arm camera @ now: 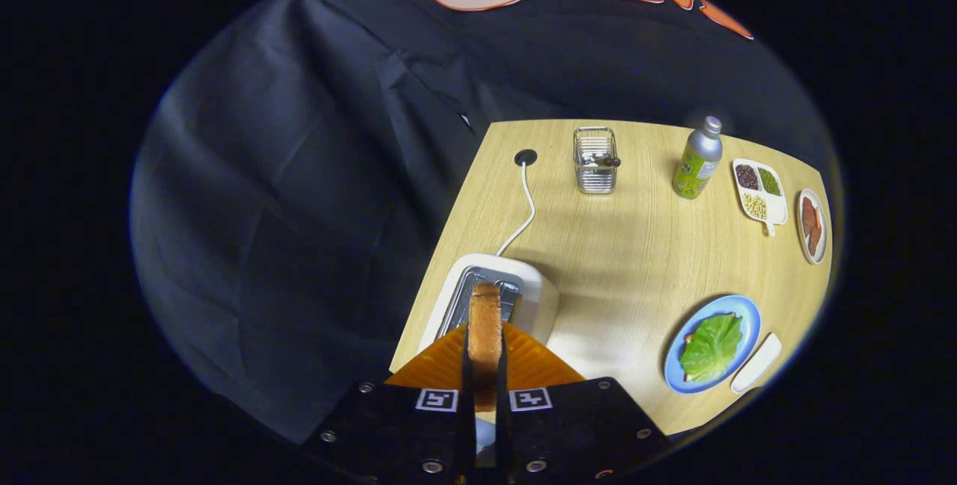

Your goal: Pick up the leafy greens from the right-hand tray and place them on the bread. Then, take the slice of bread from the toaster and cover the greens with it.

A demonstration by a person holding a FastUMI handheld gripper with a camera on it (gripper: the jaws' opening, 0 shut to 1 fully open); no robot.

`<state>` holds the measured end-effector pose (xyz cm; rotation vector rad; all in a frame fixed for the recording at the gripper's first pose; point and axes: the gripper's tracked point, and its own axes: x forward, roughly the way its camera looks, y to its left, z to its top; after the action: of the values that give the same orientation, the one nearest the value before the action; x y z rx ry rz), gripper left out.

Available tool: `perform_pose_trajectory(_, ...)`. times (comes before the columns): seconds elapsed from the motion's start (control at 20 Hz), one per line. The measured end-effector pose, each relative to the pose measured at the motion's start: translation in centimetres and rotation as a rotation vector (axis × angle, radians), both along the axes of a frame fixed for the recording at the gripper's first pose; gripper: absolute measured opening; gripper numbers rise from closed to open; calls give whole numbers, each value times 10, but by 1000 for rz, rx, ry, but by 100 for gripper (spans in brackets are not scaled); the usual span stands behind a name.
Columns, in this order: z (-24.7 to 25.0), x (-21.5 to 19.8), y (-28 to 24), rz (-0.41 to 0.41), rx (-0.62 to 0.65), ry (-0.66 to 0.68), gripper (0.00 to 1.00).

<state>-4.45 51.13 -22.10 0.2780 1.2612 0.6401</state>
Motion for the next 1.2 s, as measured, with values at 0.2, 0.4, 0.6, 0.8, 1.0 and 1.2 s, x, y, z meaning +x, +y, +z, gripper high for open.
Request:
perform_pose_trajectory(0.2,-2,2,-43,16,-22,-63,11)
perform_pose_trajectory(0.4,-5,-3,-81,26,17,-59,11)
perform_pose_trajectory(0.6,-20,-7,-123,12,41,-42,11)
perform_pose_trajectory(0.8,-48,-9,-169,-7,18,-21,11)
perform_pose_trajectory(1.0,-75,-9,-202,-36,21,2,11)
perform_pose_trajectory(1.2,-102,-11,-229,-27,17,32,11)
